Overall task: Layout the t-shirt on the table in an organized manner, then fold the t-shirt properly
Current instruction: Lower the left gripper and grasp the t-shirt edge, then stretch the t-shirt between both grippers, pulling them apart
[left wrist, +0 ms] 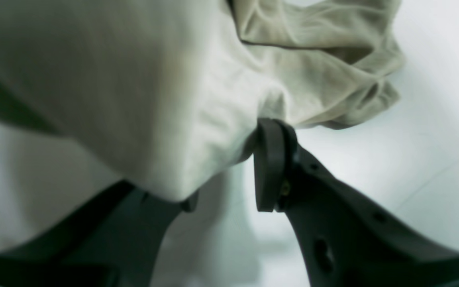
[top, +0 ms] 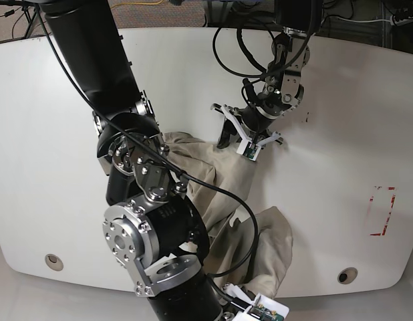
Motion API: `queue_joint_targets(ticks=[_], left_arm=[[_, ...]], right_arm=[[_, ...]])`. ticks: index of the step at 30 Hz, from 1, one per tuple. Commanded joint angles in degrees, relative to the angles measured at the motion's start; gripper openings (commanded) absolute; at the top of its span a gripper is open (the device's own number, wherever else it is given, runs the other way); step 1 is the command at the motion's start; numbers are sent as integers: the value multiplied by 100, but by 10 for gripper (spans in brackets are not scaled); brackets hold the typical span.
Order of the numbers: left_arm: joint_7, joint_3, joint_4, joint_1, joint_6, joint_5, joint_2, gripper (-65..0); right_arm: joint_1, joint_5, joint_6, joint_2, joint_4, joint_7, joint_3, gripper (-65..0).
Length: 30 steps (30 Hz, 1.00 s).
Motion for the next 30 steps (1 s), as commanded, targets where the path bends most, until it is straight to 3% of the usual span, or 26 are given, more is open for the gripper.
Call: queue_joint_targets(ticks=[1,4,11,19,24,30], left_arm=[[-163,12,101,-85,-28,-89,32,-557],[-163,12,110,-76,-28,-89,32,-650],[-163,-129,479,56,-28,-89,-3,-650],[-128,-814,1173,328,-55,-80,-21,-650],[-84,-1166,1683,469,-55,-80,-284,-650],[373,-1658,2448,478,-55,-89,-566,-650]], right_arm=[[204,-66,-117,-28,58,105,31,-648],[195,-66,-117,-28,58,105,31,-648],[178,-66,-117,-2,58,105,40,-648],[178,-66,-117,122,58,105,357,-648],[178,-58,-117,245,40,105,691,-648],[186,-31,-117,473,-268,105,1051,-648]])
